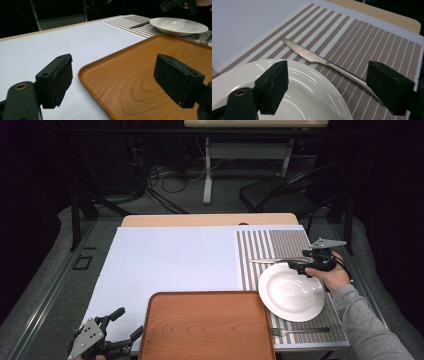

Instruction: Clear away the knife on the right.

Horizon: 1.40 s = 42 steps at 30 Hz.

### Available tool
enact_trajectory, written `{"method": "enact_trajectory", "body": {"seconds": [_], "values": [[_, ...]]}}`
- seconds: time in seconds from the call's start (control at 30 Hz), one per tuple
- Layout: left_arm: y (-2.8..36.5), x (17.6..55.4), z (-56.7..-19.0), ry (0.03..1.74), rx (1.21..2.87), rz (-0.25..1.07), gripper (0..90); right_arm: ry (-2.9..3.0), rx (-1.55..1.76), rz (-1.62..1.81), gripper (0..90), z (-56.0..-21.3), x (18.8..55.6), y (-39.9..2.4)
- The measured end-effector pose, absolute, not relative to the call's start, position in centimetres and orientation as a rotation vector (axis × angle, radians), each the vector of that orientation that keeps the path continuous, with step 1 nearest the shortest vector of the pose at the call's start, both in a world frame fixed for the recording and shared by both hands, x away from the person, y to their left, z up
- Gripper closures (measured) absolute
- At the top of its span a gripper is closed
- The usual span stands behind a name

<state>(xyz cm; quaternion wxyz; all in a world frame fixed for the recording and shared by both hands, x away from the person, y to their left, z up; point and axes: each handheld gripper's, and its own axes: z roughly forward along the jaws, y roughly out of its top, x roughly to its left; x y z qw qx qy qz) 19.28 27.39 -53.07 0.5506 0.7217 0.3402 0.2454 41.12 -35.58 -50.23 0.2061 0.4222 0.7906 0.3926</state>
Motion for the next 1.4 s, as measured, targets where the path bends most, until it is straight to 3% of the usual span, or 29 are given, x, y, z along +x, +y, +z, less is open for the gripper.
{"method": "enact_trajectory", "body": {"seconds": [0.93,1.4], "values": [[27.4,19.3,-53.1,0.801,1.715,0.579,15.9,2.236,1.251,0.947,21.0,-50.3,46.0,-33.9],[27.4,19.4,-53.1,0.799,1.719,0.576,15.9,2.492,0.936,0.620,24.3,-48.8,47.5,-33.0]]}}
